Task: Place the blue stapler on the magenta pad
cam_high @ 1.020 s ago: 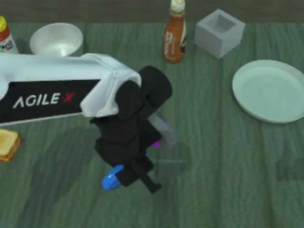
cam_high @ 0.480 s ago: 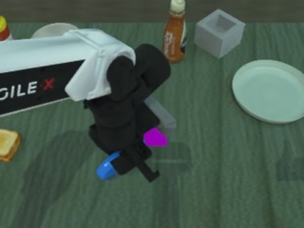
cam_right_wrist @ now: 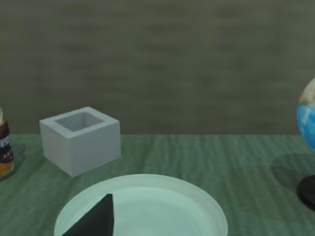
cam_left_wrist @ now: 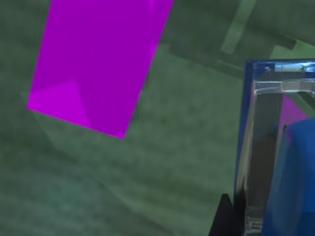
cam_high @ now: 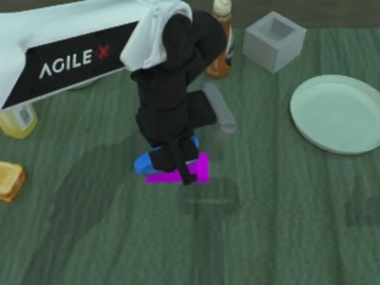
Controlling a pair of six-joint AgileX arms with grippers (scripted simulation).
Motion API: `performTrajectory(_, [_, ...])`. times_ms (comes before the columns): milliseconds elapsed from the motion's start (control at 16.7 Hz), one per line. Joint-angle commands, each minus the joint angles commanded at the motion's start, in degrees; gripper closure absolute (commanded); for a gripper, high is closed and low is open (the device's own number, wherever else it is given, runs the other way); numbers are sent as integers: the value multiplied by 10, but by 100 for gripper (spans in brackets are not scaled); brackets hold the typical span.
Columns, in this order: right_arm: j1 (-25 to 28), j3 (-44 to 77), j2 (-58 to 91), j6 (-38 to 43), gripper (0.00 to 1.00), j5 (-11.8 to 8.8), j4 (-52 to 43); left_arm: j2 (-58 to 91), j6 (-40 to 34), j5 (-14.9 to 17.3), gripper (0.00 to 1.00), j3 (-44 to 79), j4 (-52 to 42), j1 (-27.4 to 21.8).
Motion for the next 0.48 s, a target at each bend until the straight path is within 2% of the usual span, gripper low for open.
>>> performTrajectory(240, [0, 0, 0, 0, 0, 0, 0, 86, 162, -1, 100, 146, -56, 25])
performTrajectory(480, [0, 0, 0, 0, 0, 0, 0, 132, 248, -1, 100, 228, -84, 45])
